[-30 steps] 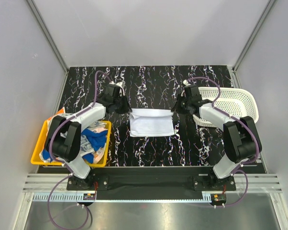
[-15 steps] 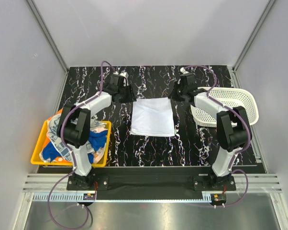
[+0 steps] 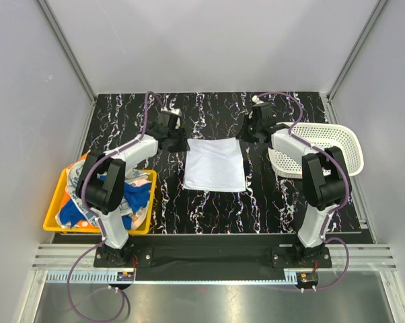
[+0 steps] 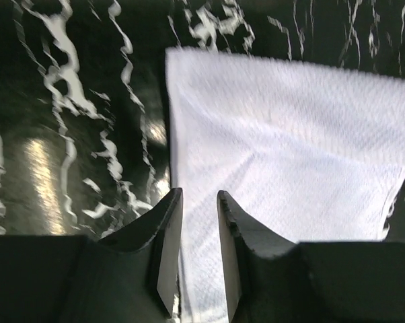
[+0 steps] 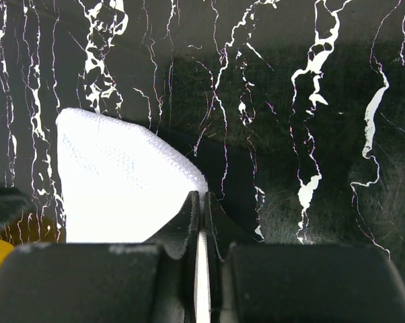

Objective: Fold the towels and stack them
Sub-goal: Fold the towel

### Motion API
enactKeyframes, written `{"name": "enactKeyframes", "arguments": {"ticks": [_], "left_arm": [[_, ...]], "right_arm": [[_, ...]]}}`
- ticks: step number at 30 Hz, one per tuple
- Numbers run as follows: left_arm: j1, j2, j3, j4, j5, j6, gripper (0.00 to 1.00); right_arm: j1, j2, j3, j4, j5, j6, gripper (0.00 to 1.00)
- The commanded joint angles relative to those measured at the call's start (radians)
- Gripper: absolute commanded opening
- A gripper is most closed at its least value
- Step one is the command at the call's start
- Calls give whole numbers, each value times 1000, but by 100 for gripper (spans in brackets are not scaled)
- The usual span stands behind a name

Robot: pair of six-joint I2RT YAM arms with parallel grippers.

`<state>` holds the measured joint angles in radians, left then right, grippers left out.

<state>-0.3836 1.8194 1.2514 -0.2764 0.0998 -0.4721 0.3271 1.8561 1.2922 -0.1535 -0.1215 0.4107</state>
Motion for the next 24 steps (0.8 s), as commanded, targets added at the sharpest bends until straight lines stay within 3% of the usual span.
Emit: {"name": "enactKeyframes", "arguments": {"ticks": [1, 4, 11, 24], "left_arm": [[-41, -14, -44, 66, -17, -25, 31], [-46, 17, -69, 121, 9, -69, 30], [-40, 95, -75, 77, -97, -183, 30], [-29, 116, -98, 29, -173, -353, 26]], "right_arm": [[-2, -41, 19, 28, 14, -16, 0], [-2, -64, -1, 32, 3, -10, 0], [-2, -149, -108, 72, -44, -6, 0], [72, -432, -386, 143, -87, 8, 0]]}}
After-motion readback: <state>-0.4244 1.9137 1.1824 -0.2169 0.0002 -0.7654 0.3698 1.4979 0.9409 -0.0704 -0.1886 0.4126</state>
